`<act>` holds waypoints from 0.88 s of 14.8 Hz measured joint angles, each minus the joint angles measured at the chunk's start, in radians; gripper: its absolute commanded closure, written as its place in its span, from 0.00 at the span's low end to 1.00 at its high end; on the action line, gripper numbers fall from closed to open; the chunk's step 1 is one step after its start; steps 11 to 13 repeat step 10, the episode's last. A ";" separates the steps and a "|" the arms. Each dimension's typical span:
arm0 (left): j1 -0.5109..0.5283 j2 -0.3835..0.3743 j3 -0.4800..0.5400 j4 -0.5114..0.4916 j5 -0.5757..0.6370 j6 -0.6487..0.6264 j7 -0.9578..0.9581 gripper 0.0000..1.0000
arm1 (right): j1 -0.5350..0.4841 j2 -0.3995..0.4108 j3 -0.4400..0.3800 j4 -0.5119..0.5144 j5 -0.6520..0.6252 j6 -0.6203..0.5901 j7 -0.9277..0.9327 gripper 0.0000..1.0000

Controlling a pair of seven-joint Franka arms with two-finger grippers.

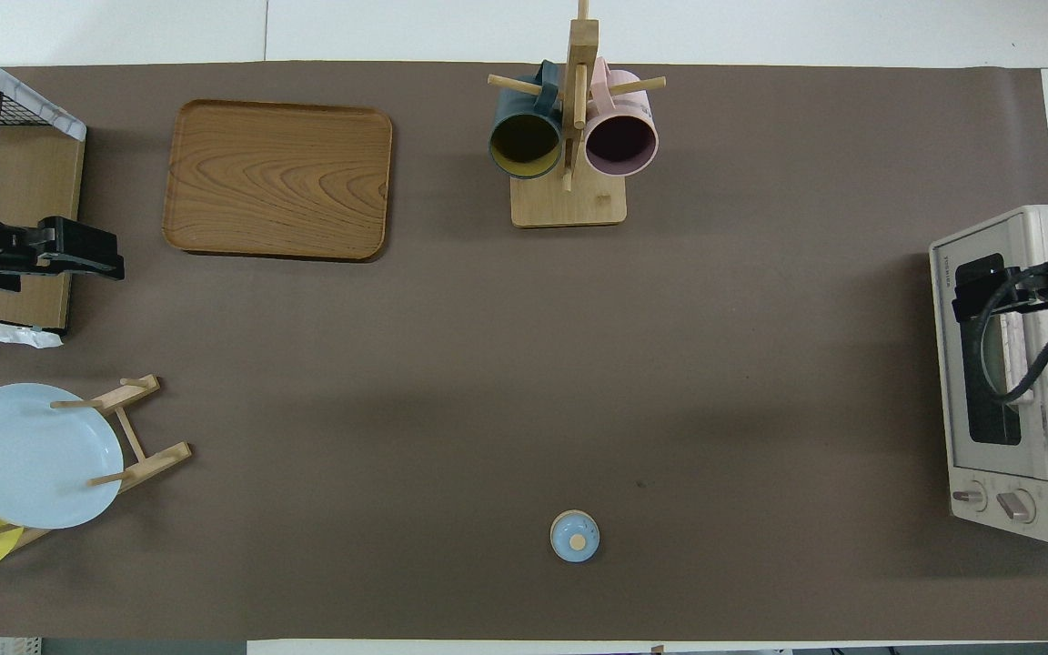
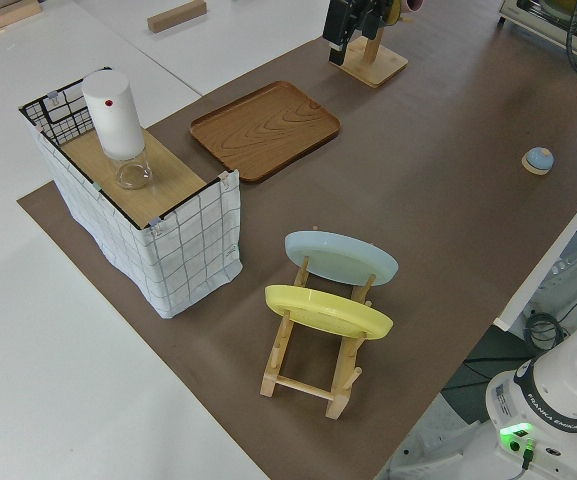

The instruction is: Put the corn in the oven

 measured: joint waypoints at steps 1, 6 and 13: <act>0.000 0.000 0.000 0.000 0.000 0.000 0.000 0.00 | 0.005 -0.001 -0.007 0.001 0.000 0.000 0.020 0.00; 0.000 0.000 0.000 0.000 0.000 0.000 0.000 0.00 | 0.018 -0.003 -0.005 0.002 0.022 0.000 0.082 0.00; 0.000 0.000 0.000 0.000 0.000 0.000 0.000 0.00 | 0.018 -0.003 -0.005 0.002 0.027 0.000 0.083 0.00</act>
